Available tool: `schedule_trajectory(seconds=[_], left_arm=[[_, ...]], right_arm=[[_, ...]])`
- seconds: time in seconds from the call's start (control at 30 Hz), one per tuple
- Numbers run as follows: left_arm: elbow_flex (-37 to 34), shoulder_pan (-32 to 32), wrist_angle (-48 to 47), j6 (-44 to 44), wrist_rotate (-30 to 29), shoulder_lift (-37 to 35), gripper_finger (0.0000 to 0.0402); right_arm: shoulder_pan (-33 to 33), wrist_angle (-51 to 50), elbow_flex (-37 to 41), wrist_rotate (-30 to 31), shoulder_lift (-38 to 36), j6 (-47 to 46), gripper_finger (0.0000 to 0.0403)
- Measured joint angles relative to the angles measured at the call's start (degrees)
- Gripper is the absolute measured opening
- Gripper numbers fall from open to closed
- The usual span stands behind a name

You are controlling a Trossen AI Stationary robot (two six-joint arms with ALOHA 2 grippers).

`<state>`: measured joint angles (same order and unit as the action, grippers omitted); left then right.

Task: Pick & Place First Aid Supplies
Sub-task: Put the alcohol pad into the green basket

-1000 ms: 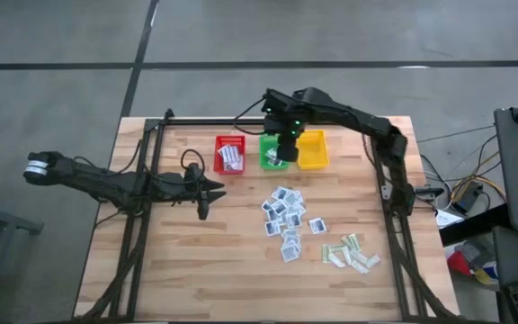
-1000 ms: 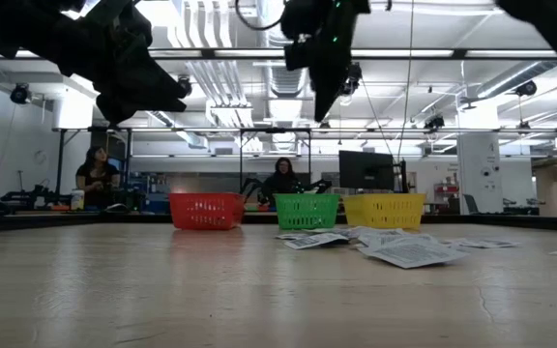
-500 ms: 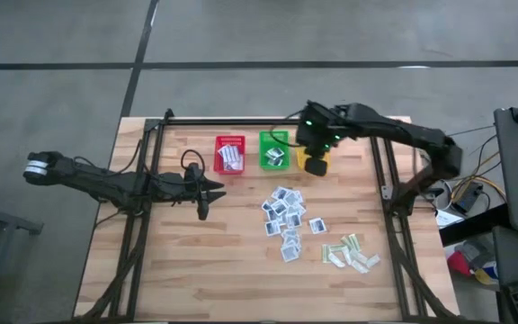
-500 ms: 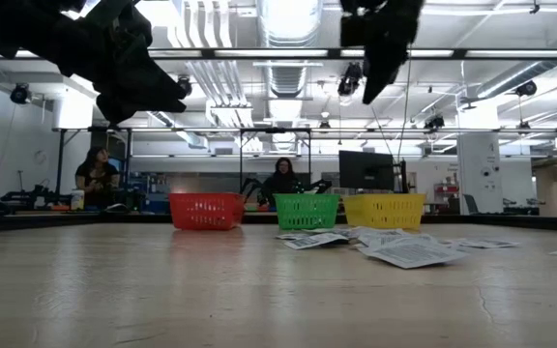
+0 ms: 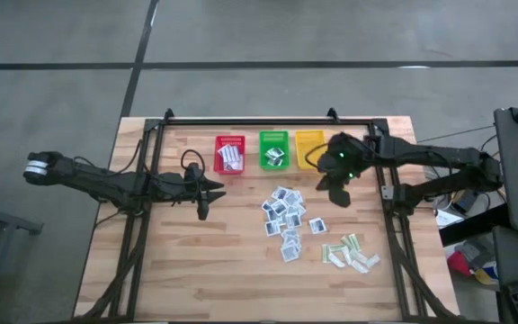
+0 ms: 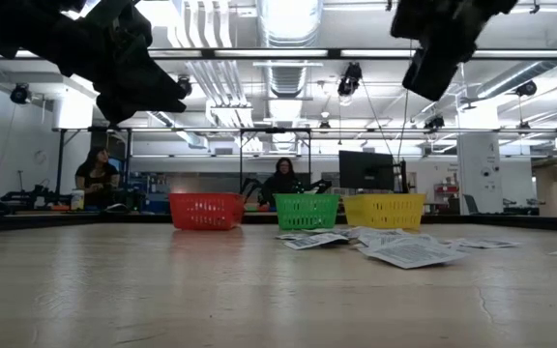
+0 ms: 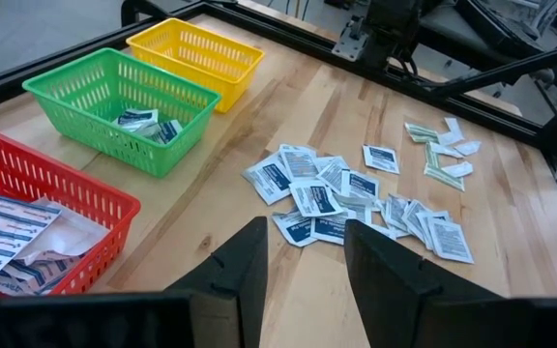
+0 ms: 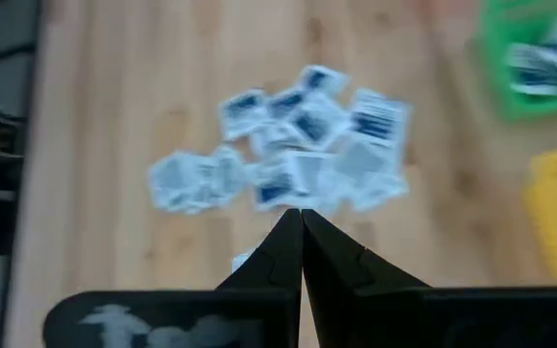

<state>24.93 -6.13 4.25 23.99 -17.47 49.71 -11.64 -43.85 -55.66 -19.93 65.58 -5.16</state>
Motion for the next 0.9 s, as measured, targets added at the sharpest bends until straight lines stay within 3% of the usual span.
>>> schedule_trajectory(seconds=[0.1,0.3,0.6,0.9], left_arm=[[0.0,0.0,0.0,0.0,0.0,0.0,0.0133],[0.0,0.0,0.1,0.1,0.0,0.0,0.0133],[0.0,0.0,0.1,1.7,0.0,0.0,0.0133],[0.0,0.0,0.1,1.8,0.0,0.0,0.0133]], right_arm=[[1.7,3.7,3.4,-2.7,-2.4,-3.0,0.0008],[4.7,3.8,6.5,-2.6,-3.5,-6.8,0.0008],[11.2,1.7,6.5,2.9,3.7,-4.5,0.0008],[11.9,-0.3,6.5,3.7,9.4,-4.3,0.0008]])
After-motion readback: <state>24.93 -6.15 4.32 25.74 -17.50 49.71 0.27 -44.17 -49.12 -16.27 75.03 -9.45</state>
